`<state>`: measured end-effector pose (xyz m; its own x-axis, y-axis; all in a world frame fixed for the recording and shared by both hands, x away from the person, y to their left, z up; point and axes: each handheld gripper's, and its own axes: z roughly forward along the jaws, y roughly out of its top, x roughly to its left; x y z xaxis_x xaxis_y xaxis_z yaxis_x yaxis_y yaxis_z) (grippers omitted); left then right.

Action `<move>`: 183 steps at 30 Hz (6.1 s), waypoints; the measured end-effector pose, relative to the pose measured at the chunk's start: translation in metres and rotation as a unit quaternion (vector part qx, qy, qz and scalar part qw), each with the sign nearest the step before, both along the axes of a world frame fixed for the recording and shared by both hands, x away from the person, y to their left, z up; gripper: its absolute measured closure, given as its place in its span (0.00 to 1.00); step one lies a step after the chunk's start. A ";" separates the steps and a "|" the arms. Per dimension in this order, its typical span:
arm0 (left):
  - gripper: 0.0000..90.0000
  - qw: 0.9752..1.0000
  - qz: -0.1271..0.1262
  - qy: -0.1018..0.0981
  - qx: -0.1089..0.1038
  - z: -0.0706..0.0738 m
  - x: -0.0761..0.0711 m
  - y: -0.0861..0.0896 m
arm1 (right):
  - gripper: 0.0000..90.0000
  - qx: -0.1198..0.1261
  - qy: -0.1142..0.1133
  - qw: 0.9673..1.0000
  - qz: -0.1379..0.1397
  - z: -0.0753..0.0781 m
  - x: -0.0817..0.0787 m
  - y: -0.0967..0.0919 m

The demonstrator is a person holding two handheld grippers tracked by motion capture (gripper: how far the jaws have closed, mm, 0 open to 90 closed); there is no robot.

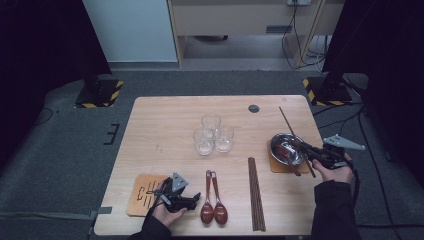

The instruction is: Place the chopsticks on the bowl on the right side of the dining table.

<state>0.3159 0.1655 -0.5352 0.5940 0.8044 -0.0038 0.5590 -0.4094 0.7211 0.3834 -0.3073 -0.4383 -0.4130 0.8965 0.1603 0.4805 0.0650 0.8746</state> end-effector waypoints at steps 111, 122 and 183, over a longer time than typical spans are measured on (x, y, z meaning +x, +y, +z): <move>0.14 1.000 0.000 0.000 0.000 0.000 0.000 0.000 | 0.66 -0.013 0.003 1.000 -0.003 0.007 -0.023 0.023; 0.14 1.000 0.001 0.000 0.000 0.000 0.000 0.000 | 0.63 -0.009 -0.005 1.000 0.011 0.011 -0.034 0.043; 0.13 1.000 0.002 0.001 0.000 0.000 0.000 -0.001 | 0.67 -0.070 0.078 0.991 0.078 -0.053 -0.048 0.117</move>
